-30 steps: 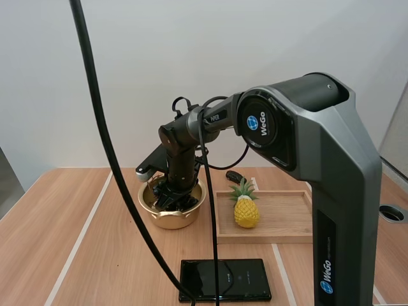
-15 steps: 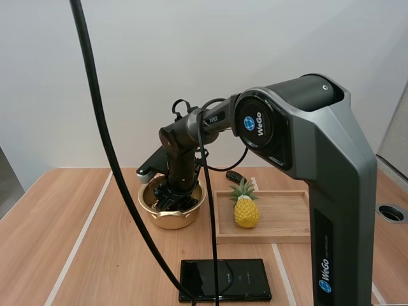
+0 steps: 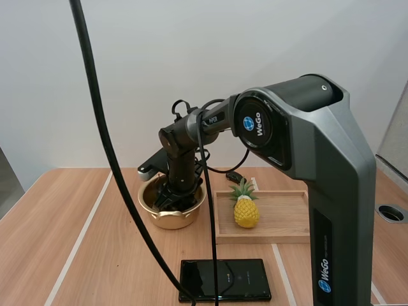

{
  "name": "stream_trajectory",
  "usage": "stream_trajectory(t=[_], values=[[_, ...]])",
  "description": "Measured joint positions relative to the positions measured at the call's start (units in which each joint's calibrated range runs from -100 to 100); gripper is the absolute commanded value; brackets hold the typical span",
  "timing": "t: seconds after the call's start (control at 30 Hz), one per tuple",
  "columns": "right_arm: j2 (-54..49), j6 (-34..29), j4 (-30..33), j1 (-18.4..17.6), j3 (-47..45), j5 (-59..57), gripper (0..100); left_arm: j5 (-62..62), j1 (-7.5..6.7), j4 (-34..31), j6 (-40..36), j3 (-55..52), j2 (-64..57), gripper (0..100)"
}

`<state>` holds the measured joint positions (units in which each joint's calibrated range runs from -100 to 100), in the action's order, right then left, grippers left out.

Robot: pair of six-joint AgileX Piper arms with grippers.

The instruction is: Open the pot, put the grape inside, and close it

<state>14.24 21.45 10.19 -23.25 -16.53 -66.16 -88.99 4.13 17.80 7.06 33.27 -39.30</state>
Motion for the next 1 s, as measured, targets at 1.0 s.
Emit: stream_trajectory(t=[1.0], values=[[-19.78, -2.69, 0.05, 0.27, 15.7, -12.59, 100, 0.0, 0.0, 0.0, 0.0, 0.0, 0.0, 0]])
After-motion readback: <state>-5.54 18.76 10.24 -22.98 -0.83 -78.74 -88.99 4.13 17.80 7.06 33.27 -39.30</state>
